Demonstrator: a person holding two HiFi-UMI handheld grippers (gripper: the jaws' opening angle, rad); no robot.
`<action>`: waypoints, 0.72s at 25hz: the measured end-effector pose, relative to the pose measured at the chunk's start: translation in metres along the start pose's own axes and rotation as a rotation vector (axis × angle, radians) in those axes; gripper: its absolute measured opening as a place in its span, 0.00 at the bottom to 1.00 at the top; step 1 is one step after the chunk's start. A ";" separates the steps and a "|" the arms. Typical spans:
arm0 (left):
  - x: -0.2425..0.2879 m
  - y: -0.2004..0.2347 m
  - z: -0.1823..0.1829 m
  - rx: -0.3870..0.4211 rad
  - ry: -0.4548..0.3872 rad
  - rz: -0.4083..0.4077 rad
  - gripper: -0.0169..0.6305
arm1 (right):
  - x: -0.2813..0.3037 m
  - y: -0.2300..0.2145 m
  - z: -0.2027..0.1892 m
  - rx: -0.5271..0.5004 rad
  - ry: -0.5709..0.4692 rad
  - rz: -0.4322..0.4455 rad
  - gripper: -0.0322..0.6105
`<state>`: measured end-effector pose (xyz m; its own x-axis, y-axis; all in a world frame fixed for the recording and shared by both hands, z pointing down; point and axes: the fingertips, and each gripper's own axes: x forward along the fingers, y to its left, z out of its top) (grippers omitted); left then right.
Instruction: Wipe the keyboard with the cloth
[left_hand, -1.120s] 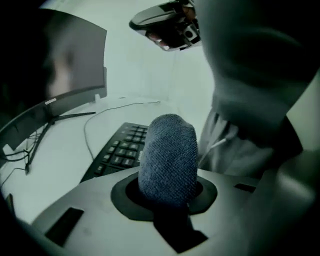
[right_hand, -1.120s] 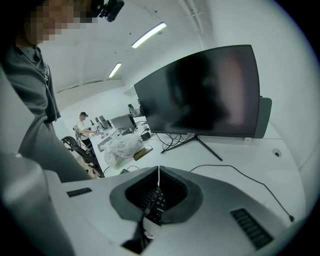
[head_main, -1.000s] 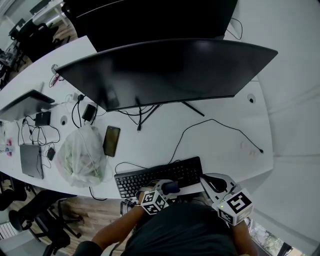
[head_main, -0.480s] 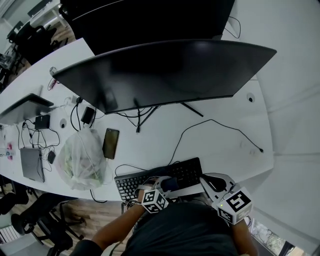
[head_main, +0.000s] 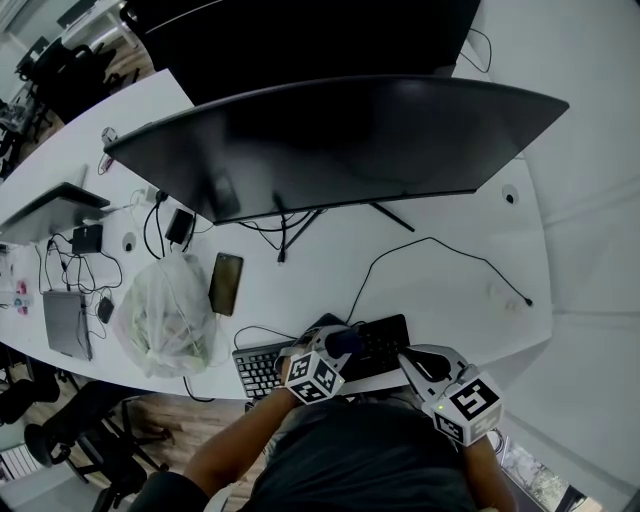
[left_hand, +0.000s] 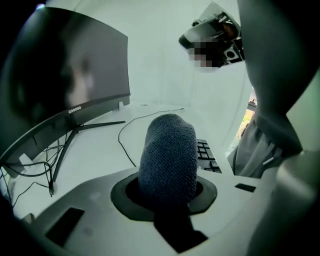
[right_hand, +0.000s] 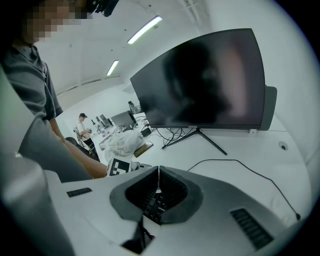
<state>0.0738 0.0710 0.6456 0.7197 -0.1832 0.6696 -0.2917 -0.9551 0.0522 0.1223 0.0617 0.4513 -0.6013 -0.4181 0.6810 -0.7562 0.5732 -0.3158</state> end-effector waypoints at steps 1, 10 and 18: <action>0.003 -0.001 -0.003 -0.007 0.012 -0.004 0.17 | 0.000 -0.001 0.001 0.002 -0.003 -0.002 0.07; 0.004 -0.055 -0.009 0.033 0.059 -0.135 0.17 | 0.004 -0.012 0.007 0.015 -0.011 -0.004 0.07; 0.012 0.023 0.000 -0.009 0.018 -0.007 0.17 | 0.017 -0.017 0.006 0.021 0.028 0.001 0.07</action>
<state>0.0755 0.0463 0.6546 0.7103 -0.1720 0.6826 -0.2923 -0.9542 0.0637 0.1238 0.0404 0.4643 -0.5945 -0.3974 0.6990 -0.7613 0.5581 -0.3302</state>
